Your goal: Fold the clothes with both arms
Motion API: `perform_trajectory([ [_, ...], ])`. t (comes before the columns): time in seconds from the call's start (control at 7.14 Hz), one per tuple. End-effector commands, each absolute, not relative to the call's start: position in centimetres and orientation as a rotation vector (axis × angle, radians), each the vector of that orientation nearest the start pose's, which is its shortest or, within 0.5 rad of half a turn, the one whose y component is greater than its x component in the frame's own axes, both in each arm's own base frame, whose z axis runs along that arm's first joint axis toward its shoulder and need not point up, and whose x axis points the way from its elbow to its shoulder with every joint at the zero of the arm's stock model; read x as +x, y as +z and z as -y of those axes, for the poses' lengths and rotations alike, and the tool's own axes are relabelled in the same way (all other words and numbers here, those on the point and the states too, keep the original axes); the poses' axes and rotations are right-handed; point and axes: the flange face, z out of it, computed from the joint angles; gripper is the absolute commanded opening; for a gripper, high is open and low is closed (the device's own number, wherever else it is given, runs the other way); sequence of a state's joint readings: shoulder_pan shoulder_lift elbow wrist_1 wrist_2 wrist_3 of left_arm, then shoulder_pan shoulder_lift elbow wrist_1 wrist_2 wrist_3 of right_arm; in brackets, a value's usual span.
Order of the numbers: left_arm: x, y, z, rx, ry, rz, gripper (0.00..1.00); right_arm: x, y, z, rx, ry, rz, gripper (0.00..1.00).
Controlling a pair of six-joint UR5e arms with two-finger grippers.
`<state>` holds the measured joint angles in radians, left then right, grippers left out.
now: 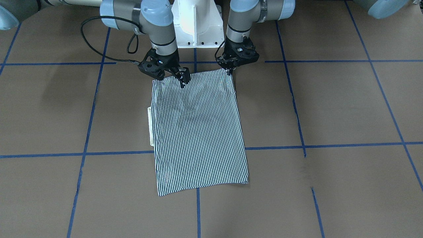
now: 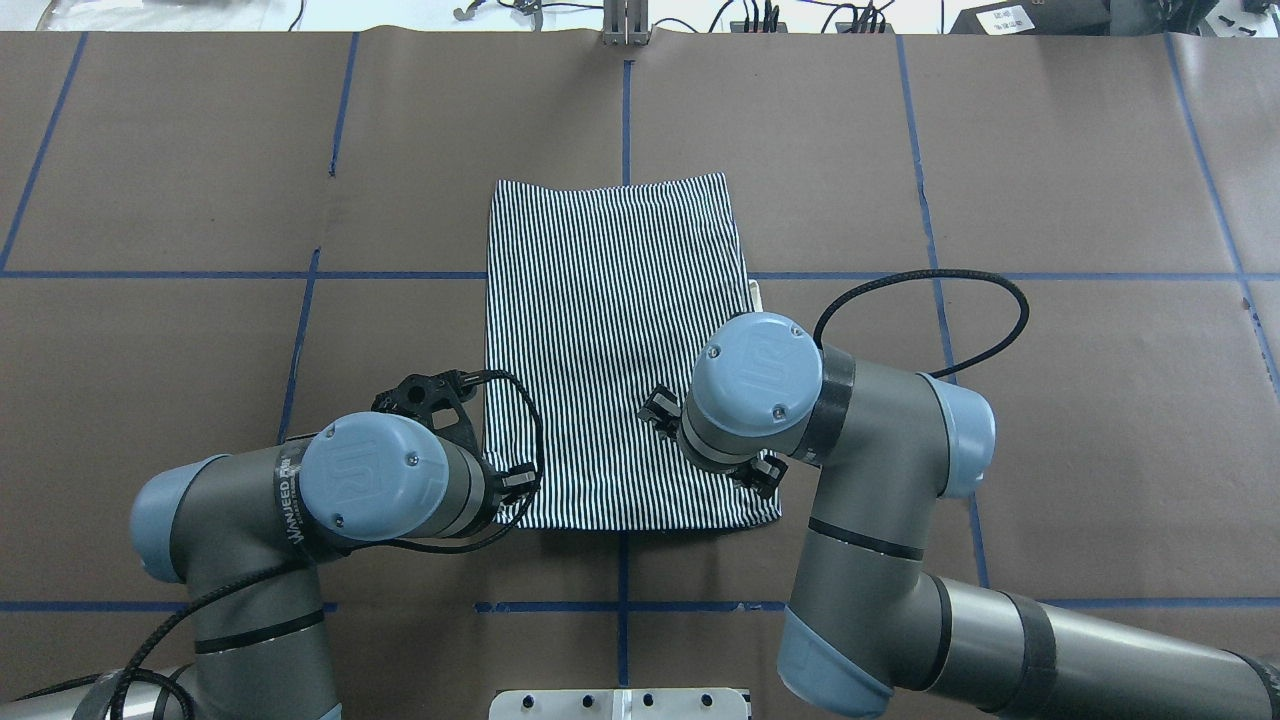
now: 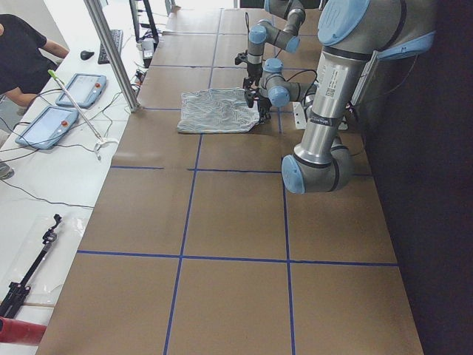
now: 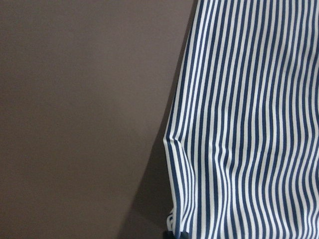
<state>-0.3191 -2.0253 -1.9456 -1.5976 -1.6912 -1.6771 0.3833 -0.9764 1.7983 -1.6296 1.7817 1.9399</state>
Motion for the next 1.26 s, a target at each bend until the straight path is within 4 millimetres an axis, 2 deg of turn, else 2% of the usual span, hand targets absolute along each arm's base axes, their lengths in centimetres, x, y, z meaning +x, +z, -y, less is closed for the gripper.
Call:
perform_trajectory([
  [0.0,51.6,23.7,30.0,-0.020,-0.346,-0.885,0.00,-58.9,26.0,33.0,-0.232,0.768,0.688,1.00],
  [0.42,51.6,23.7,30.0,-0.020,-0.346,-0.885,0.00,-60.2,26.9,31.4,-0.241,0.776,0.664,1.00],
  [0.98,51.5,23.7,30.2,-0.018,-0.350,-0.885,0.00,-59.9,26.7,31.4,-0.245,0.777,0.665,1.00],
  [1.12,51.5,23.6,30.2,-0.018,-0.350,-0.887,0.00,-59.9,26.6,31.4,-0.244,0.778,0.662,0.90],
])
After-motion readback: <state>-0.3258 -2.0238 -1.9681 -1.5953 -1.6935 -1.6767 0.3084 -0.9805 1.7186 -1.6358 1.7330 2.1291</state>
